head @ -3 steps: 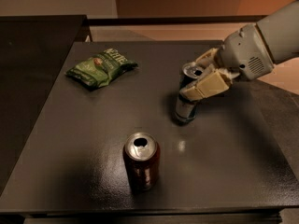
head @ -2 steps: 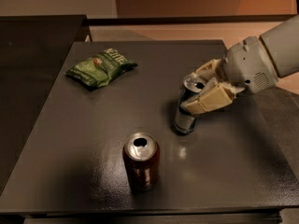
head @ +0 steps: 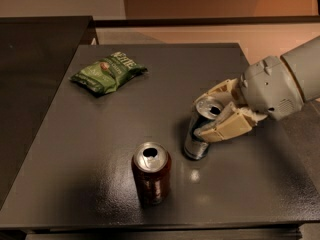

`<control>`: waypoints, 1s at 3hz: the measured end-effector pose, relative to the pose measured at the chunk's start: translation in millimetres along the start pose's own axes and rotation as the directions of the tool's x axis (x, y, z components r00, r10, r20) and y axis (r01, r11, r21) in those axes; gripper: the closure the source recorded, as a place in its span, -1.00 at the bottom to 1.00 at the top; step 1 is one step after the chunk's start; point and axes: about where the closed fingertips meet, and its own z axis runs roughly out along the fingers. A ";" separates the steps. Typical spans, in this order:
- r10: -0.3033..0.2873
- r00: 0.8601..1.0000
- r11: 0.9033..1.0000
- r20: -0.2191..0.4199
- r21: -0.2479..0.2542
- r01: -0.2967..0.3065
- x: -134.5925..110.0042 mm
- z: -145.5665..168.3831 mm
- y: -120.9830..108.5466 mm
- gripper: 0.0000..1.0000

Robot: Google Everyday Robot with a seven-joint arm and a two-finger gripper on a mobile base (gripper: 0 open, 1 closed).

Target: Move redbull can near coke can

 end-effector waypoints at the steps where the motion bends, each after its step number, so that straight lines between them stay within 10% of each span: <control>1: -0.026 1.000 0.999 -0.009 -0.030 0.025 -1.5 4.3 12.4 1.00; 3: -0.060 0.997 0.995 -0.045 -0.080 0.056 -5.3 12.0 32.3 1.00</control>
Offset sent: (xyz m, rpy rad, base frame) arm -0.0323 0.0120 -0.0091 -0.0477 0.0151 0.1042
